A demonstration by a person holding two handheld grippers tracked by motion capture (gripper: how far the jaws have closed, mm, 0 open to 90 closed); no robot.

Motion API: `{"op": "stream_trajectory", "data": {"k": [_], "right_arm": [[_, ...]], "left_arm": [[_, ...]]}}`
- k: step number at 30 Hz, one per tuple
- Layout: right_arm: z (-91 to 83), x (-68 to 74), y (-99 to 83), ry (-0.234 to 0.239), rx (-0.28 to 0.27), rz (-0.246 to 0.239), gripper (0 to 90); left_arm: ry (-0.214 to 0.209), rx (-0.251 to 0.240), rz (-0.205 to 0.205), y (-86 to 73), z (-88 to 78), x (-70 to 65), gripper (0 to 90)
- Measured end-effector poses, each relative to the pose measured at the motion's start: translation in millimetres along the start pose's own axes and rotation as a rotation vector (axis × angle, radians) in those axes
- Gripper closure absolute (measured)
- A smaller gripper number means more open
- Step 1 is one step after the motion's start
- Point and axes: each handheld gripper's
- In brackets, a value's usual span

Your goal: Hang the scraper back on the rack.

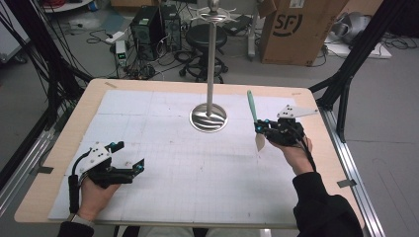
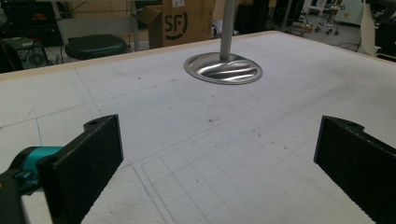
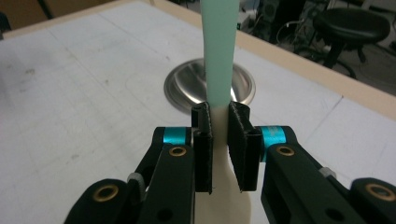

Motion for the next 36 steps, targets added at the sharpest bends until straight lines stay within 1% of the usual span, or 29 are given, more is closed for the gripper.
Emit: {"op": "stream_trajectory", "data": {"k": [1, 2, 3, 5, 6, 7, 8, 10, 11, 12, 14, 15, 16, 17, 19, 20, 22, 23, 24, 25, 26, 28, 30, 31, 32, 36], "right_arm": [[0.9, 0.3, 1.3, 0.0, -0.016, -0.005, 80.4], [1.8, 1.2, 4.1, -0.012, -0.035, 0.006, 80.5], [1.8, 1.2, 4.1, -0.012, -0.035, 0.006, 80.5], [2.9, 1.4, 6.8, -0.014, -0.065, 0.016, 80.5], [4.1, 1.8, 10.2, -0.014, -0.083, 0.01, 80.4], [4.1, 1.8, 10.2, -0.014, -0.083, 0.01, 80.4], [5.3, 2.3, 13.8, -0.012, -0.097, 0.015, 80.5], [5.5, 2.6, 15.8, -0.011, -0.104, 0.015, 80.5], [5.8, 2.7, 17.7, -0.005, -0.115, 0.016, 80.5], [6.6, 2.3, 21.5, 0.006, -0.134, 0.029, 80.5], [8.2, 1.6, 25.2, 0.024, -0.14, 0.035, 80.5], [8.2, 1.6, 25.2, 0.024, -0.14, 0.035, 80.5], [9.6, 0.7, 29.1, 0.045, -0.144, 0.028, 80.5], [10.1, 0.3, 31.5, 0.054, -0.15, 0.02, 80.5], [10.1, 0.1, 34.3, 0.062, -0.153, 0.023, 80.5], [10.8, -0.8, 39.8, 0.097, -0.171, 0.024, 80.5], [11.6, -1.1, 45.6, 0.111, -0.186, 0.017, 80.5], [11.6, -1.1, 45.6, 0.111, -0.186, 0.017, 80.5], [13.0, -1.3, 51.1, 0.113, -0.19, 0.018, 80.5], [13.0, -1.3, 51.1, 0.113, -0.19, 0.018, 80.5], [14.1, -1.7, 56.4, 0.123, -0.191, 0.035, 80.5], [14.3, -1.1, 59.0, 0.126, -0.198, 0.045, 80.5], [15.4, 0.1, 67.0, 0.138, -0.203, 0.042, 80.6], [15.4, 0.1, 67.0, 0.138, -0.203, 0.042, 80.6], [16.5, 0.0, 72.4, 0.137, -0.206, 0.036, 80.6], [17.7, -1.2, 80.5, 0.134, -0.213, 0.043, 80.5]], "left_arm": [[0.002, 0.002, -0.001, 0.0, -0.2, 0.0, 1.9], [0.001, 0.004, -0.001, 0.0, -0.3, 0.0, 1.9], [0.001, 0.004, -0.001, 0.0, -0.3, 0.0, 1.9], [0.002, 0.004, 0.0, -0.1, -0.3, -0.1, 1.9], [-0.001, 0.003, -0.002, -0.1, -0.1, -0.2, 1.9], [-0.002, 0.005, -0.002, -0.1, -0.1, -0.1, 1.9], [-0.001, 0.005, -0.001, -0.2, 0.0, -0.1, 1.9], [-0.002, 0.005, -0.001, -0.1, -0.1, -0.1, 1.9], [-0.003, 0.003, -0.003, -0.1, 0.0, -0.2, 1.9], [-0.004, 0.005, -0.003, -0.1, 0.0, -0.1, 1.8], [-0.003, 0.005, -0.002, -0.1, -0.2, -0.4, 1.9], [-0.001, 0.004, -0.003, -0.1, -0.5, -0.7, 1.9], [-0.002, 0.005, 0.001, 0.1, -0.9, -0.5, 1.9], [-0.002, 0.006, 0.0, 0.1, -1.0, -0.5, 1.9], [-0.002, 0.009, 0.0, 0.0, -1.0, -0.6, 1.9], [-0.003, 0.008, -0.001, 0.0, -1.0, -0.6, 1.9], [-0.003, 0.008, -0.002, -0.1, -0.9, -0.9, 1.9], [-0.003, 0.009, -0.002, -0.1, -0.8, -0.9, 1.9], [-0.005, 0.009, -0.005, -0.2, -0.6, -1.0, 1.9], [-0.005, 0.009, -0.005, -0.3, -0.2, -1.0, 1.9], [-0.005, 0.01, -0.006, -0.4, 0.0, -1.2, 1.9], [-0.007, 0.012, -0.006, -0.5, 0.1, -1.2, 1.9], [-0.007, 0.012, -0.006, -0.5, 0.0, -1.1, 1.9], [-0.007, 0.011, -0.007, -0.6, 0.1, -1.1, 1.9], [-0.007, 0.011, -0.007, -0.6, 0.1, -1.1, 1.9], [-0.008, 0.014, -0.005, -0.7, -0.5, -1.3, 1.9]]}}
Point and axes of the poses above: each handheld gripper's, and its own axes: z roughly forward along the jaws, y roughly out of its top, x roughly to its left, and after that the axes turned 8 degrees about -y, right-handed
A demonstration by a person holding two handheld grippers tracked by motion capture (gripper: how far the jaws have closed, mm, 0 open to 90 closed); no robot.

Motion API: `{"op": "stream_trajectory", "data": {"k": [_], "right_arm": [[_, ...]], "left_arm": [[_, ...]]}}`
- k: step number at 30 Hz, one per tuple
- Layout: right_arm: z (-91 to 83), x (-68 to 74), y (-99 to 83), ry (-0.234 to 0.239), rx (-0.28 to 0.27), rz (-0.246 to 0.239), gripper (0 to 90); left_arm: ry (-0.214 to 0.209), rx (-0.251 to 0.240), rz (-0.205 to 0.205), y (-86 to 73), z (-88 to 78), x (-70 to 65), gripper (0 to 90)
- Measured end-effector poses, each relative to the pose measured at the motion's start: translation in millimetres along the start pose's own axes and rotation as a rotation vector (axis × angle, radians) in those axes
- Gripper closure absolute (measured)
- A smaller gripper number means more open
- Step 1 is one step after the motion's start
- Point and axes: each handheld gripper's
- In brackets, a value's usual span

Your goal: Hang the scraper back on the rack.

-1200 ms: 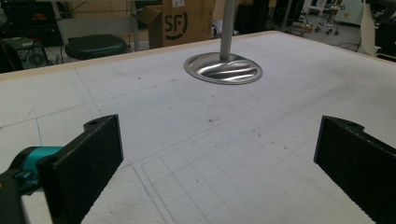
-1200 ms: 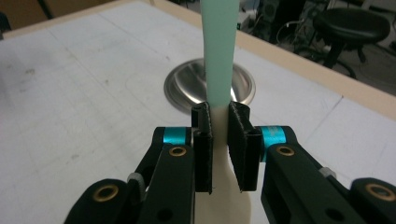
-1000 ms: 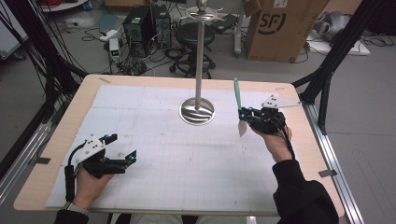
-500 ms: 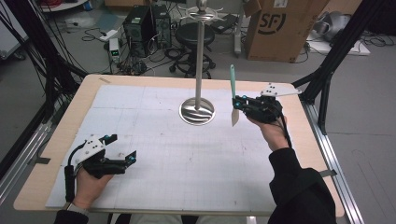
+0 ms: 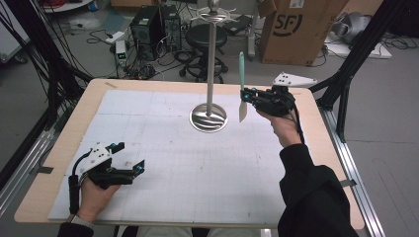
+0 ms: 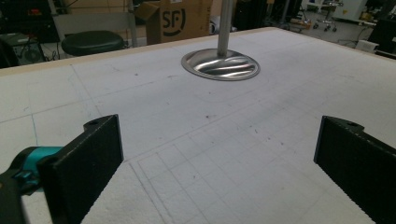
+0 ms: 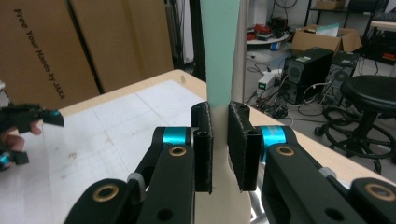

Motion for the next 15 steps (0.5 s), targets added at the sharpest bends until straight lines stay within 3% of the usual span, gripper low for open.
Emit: {"op": "stream_trajectory", "data": {"k": [5, 15], "right_arm": [[5.6, -3.1, 13.5, -0.023, 0.007, 0.014, 80.5], [16.7, -8.0, 33.8, -0.042, -0.03, 0.02, 80.5]], "left_arm": [[0.005, 0.015, 0.001, -1.6, -1.9, 1.0, 1.9], [-0.001, 0.024, -0.003, -4.4, -6.9, 0.8, 1.9]]}}
Point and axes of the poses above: each handheld gripper's, and its own axes: z roughly forward along the jaws, y roughly out of its top, x roughly to its left, and after that the axes turned 8 degrees about -y, right-handed
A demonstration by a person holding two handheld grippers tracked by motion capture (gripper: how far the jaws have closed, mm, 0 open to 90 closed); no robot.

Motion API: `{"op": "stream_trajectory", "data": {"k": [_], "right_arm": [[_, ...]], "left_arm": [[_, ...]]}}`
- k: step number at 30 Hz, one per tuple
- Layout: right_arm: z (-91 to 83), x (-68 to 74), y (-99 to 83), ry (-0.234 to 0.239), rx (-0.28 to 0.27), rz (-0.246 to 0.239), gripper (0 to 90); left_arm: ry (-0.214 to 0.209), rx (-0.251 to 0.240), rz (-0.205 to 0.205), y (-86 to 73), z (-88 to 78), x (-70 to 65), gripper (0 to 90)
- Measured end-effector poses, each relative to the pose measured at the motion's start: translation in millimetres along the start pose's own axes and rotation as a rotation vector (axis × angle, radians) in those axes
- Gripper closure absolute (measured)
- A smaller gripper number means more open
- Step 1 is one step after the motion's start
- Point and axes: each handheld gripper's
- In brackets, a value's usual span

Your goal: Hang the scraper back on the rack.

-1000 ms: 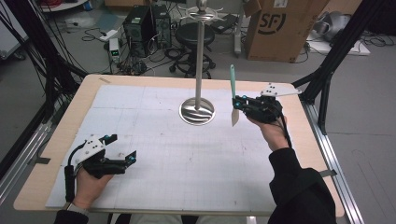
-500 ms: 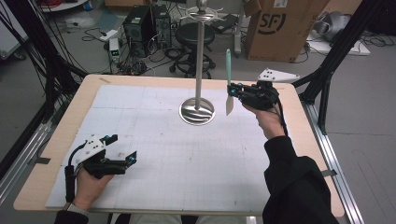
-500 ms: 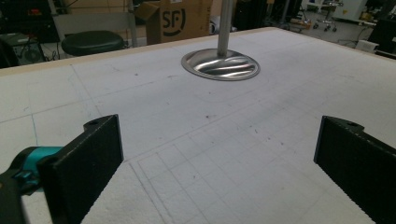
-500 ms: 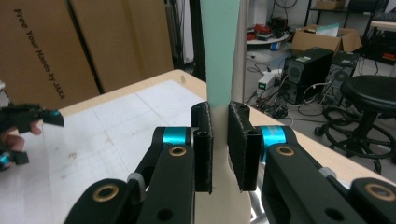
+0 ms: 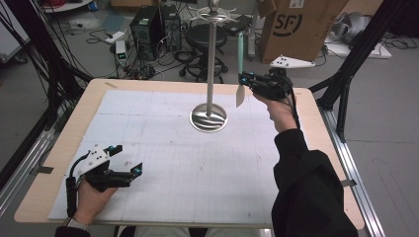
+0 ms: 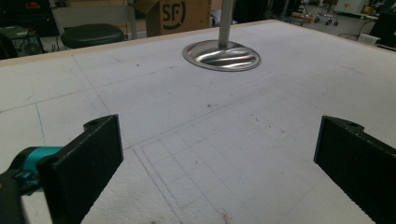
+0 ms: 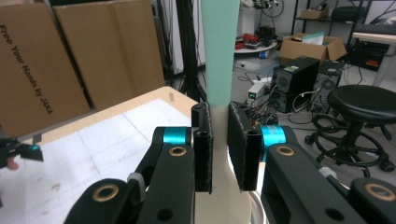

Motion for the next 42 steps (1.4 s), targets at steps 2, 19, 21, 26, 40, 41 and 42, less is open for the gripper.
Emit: {"op": "stream_trajectory", "data": {"k": [2, 19, 21, 26, 40, 41, 42], "right_arm": [[1.5, -0.4, 3.5, -0.014, -0.001, -0.003, 80.6], [7.4, 1.1, 19.9, -0.036, -0.032, 0.006, 80.6], [7.6, 1.3, 20.8, -0.041, -0.036, 0.005, 80.6], [9.3, 0.5, 24.2, -0.043, -0.035, 0.001, 80.6], [14.6, -0.9, 23.9, -0.035, -0.038, 0.01, 80.6], [15.1, -1.0, 23.7, -0.033, -0.038, 0.016, 80.6], [15.6, -0.7, 23.7, -0.034, -0.038, 0.018, 80.6]], "left_arm": [[0.0, -0.002, -0.003, 0.0, 0.1, 0.5, 1.9], [-0.005, 0.002, -0.006, -0.4, 1.1, 0.6, 1.9], [-0.009, 0.004, -0.002, -0.5, 1.4, -0.1, 1.9], [-0.009, 0.003, -0.002, -0.6, 1.7, -0.1, 1.9], [-0.02, -0.002, 0.006, -0.3, 1.4, -0.9, 1.9], [-0.022, 0.0, 0.005, -0.3, 1.3, -0.6, 1.9], [-0.021, -0.001, 0.003, -0.3, 1.2, -0.6, 1.9]]}}
Point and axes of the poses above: each handheld gripper's, and its own axes: z roughly forward along the jaws, y roughly out of its top, x roughly to its left, and after that the axes turned 8 degrees about -y, right-handed
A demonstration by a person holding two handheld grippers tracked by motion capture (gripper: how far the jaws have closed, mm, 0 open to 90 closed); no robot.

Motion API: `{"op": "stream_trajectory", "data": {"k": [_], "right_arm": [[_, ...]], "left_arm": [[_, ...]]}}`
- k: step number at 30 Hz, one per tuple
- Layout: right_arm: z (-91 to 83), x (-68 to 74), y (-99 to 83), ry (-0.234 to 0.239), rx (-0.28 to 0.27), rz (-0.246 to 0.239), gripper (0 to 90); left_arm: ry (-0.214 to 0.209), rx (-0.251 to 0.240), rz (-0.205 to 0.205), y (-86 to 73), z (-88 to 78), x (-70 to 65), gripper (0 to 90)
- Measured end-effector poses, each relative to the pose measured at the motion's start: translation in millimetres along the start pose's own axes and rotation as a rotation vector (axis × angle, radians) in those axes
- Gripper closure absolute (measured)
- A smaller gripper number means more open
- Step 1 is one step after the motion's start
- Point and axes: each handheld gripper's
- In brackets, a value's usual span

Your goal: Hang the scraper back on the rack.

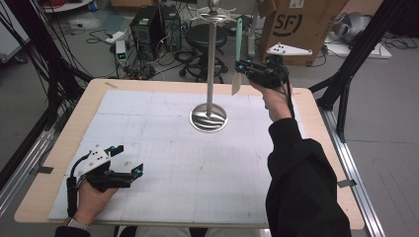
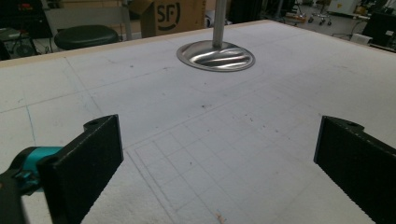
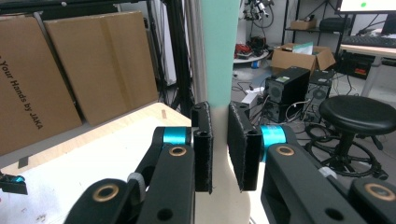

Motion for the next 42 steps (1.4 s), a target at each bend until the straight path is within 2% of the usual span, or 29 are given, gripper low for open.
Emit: {"op": "stream_trajectory", "data": {"k": [20, 42], "right_arm": [[3.0, -4.2, -0.7, 0.0, -0.009, -0.003, 80.5], [9.7, 1.5, 0.9, 0.013, 0.008, -0.021, 80.5]], "left_arm": [[0.001, -0.001, -0.004, -0.2, 0.7, 0.2, 1.9], [0.0, -0.003, -0.007, -0.2, 0.7, 0.8, 1.9]]}}
Point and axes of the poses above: each handheld gripper's, and its own axes: z roughly forward along the jaws, y roughly out of its top, x roughly to its left, and after that the axes turned 8 degrees about -y, right-handed
